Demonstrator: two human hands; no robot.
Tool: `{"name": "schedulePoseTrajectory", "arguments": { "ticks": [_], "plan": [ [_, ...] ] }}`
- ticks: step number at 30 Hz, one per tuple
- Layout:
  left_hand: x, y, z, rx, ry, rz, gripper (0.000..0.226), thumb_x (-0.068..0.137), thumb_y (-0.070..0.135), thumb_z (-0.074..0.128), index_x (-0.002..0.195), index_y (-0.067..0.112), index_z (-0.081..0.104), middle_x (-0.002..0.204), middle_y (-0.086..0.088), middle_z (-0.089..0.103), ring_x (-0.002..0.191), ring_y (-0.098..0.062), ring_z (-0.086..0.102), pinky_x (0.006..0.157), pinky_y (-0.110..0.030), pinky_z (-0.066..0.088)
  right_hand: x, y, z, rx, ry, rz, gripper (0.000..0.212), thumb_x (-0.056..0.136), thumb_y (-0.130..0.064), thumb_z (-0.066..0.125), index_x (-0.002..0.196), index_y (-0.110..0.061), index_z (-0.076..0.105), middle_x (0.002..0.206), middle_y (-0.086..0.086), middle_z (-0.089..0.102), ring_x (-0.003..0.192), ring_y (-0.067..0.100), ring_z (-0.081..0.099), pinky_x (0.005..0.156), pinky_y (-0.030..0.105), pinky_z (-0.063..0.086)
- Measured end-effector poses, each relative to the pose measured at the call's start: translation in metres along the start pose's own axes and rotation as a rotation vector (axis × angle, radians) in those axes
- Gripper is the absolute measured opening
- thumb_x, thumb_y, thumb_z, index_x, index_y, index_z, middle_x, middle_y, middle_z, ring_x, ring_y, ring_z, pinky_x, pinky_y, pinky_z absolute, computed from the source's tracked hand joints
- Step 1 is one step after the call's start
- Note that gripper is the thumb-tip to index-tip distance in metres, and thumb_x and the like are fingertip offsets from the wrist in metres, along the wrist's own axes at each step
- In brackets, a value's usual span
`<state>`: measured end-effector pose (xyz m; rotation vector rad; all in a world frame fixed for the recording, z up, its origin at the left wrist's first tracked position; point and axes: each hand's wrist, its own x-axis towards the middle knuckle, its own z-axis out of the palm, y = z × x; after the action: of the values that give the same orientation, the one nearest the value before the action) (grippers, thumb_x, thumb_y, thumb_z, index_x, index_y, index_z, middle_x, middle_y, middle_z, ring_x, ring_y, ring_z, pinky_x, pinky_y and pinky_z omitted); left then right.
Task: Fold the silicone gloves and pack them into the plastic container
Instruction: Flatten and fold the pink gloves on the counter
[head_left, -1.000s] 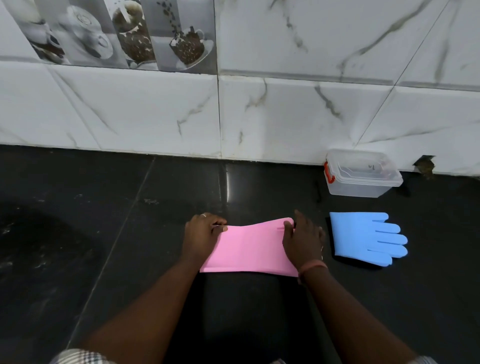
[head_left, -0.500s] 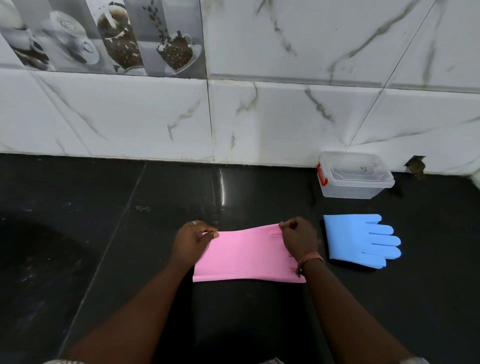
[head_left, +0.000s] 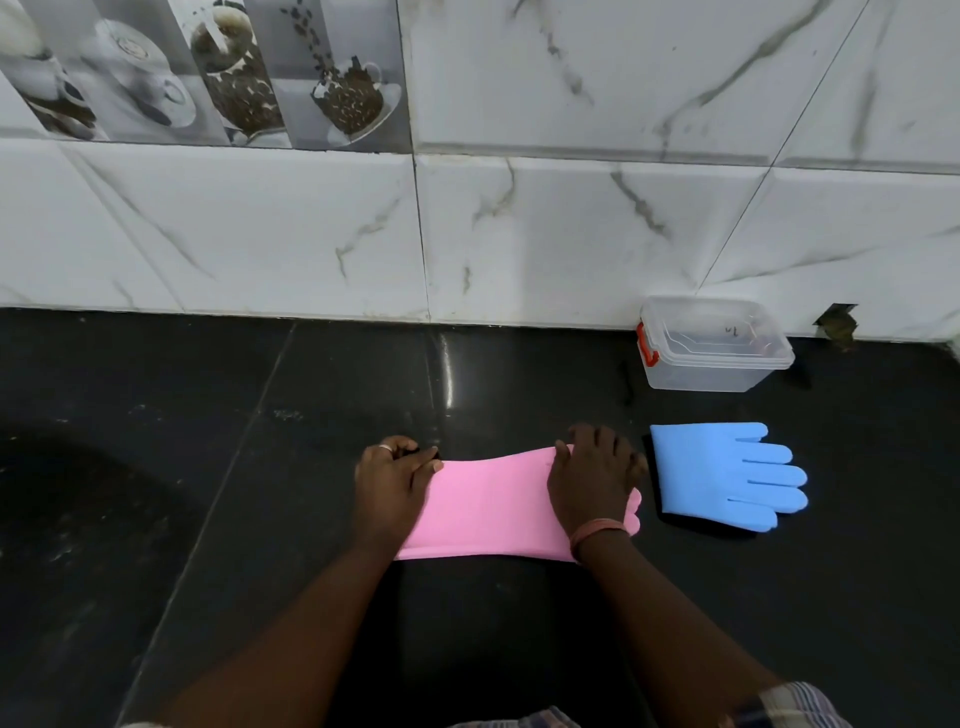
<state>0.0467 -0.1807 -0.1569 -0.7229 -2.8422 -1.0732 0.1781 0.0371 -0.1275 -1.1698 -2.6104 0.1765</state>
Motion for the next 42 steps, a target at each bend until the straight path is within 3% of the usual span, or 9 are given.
{"name": "schedulePoseTrajectory", "arguments": {
  "ticks": [4, 8, 14, 19, 24, 31, 37, 39, 42],
  "plan": [
    [-0.005, 0.017, -0.009, 0.074, 0.066, -0.182, 0.04, 0.102, 0.042, 0.05, 0.13, 0.022, 0.071, 0.123, -0.008, 0.069, 0.11, -0.032, 0.062, 0.095, -0.044, 0.05, -0.019, -0.028, -0.003, 0.371, 0.075, -0.255, 0.032, 0.094, -0.019, 0.057, 0.125, -0.013, 0.06, 0.137, 0.012, 0.056, 0.131, 0.03, 0.049, 0.113, 0.045, 0.036],
    [-0.016, 0.032, -0.016, 0.125, -0.039, -0.384, 0.043, 0.099, 0.035, 0.056, 0.136, 0.013, 0.061, 0.13, -0.019, 0.062, 0.118, -0.041, 0.058, 0.098, -0.046, 0.048, -0.057, -0.068, -0.003, 0.774, -0.133, -0.289, 0.05, 0.099, -0.008, 0.047, 0.149, -0.007, 0.039, 0.157, 0.008, 0.038, 0.146, 0.017, 0.033, 0.119, 0.016, 0.019],
    [-0.008, 0.036, -0.017, 0.169, -0.279, -0.594, 0.056, 0.085, 0.046, 0.068, 0.13, 0.013, 0.057, 0.132, -0.016, 0.063, 0.128, -0.039, 0.052, 0.106, -0.043, 0.039, -0.073, -0.066, 0.012, 0.839, -0.29, -0.08, 0.066, 0.098, -0.002, 0.043, 0.158, -0.009, 0.016, 0.162, 0.005, 0.028, 0.148, 0.016, 0.03, 0.121, 0.026, 0.024],
    [0.0, 0.043, -0.025, 0.081, -0.345, -0.747, 0.051, 0.089, 0.041, 0.064, 0.134, 0.017, 0.058, 0.147, -0.019, 0.045, 0.139, -0.041, 0.034, 0.112, -0.048, 0.037, -0.075, -0.064, 0.015, 0.837, -0.318, -0.073, 0.068, 0.097, -0.001, 0.043, 0.158, -0.013, 0.015, 0.162, -0.001, 0.026, 0.146, 0.006, 0.026, 0.116, 0.009, 0.015],
    [-0.001, 0.043, -0.025, -0.158, -0.315, -0.664, 0.035, 0.089, 0.019, 0.062, 0.123, 0.014, 0.054, 0.126, -0.016, 0.059, 0.111, -0.037, 0.06, 0.092, -0.038, 0.05, -0.072, -0.059, 0.011, 0.868, -0.325, -0.027, 0.064, 0.096, -0.003, 0.044, 0.156, -0.014, 0.023, 0.158, -0.002, 0.034, 0.138, -0.002, 0.031, 0.109, 0.001, 0.018],
    [-0.002, 0.038, -0.045, -0.497, -0.277, -0.801, 0.026, 0.081, 0.005, 0.082, 0.093, 0.002, 0.06, 0.091, -0.023, 0.068, 0.07, -0.024, 0.057, 0.058, -0.028, 0.042, -0.071, -0.055, 0.011, 0.908, -0.343, 0.001, 0.063, 0.096, -0.004, 0.044, 0.155, -0.017, 0.026, 0.158, -0.004, 0.035, 0.142, 0.005, 0.033, 0.109, 0.001, 0.018],
    [0.01, 0.063, -0.058, -0.82, -0.4, -0.969, 0.03, 0.08, 0.001, 0.081, 0.107, -0.005, 0.071, 0.093, -0.018, 0.066, 0.073, -0.024, 0.052, 0.071, -0.038, 0.05, -0.068, -0.054, -0.007, 1.031, -0.366, 0.103, 0.054, 0.098, -0.009, 0.042, 0.15, -0.024, 0.037, 0.149, -0.009, 0.046, 0.13, -0.001, 0.042, 0.102, 0.001, 0.026],
    [0.015, 0.082, -0.056, -0.84, -0.413, -0.944, 0.025, 0.081, 0.003, 0.081, 0.103, -0.002, 0.07, 0.084, -0.014, 0.067, 0.062, -0.019, 0.055, 0.065, -0.032, 0.053, -0.063, -0.052, -0.017, 1.104, -0.355, 0.139, 0.04, 0.1, -0.015, 0.044, 0.138, -0.026, 0.051, 0.138, -0.011, 0.057, 0.121, -0.001, 0.051, 0.103, 0.01, 0.037],
    [0.021, 0.121, -0.042, -0.826, -0.413, -0.855, 0.008, 0.086, -0.001, 0.076, 0.082, -0.002, 0.069, 0.055, -0.009, 0.064, 0.037, -0.013, 0.055, 0.04, -0.021, 0.049, -0.052, -0.045, -0.034, 1.219, -0.429, 0.217, 0.023, 0.099, -0.037, 0.048, 0.111, -0.03, 0.067, 0.114, -0.006, 0.072, 0.109, 0.013, 0.066, 0.101, 0.043, 0.051]
  ]
}}
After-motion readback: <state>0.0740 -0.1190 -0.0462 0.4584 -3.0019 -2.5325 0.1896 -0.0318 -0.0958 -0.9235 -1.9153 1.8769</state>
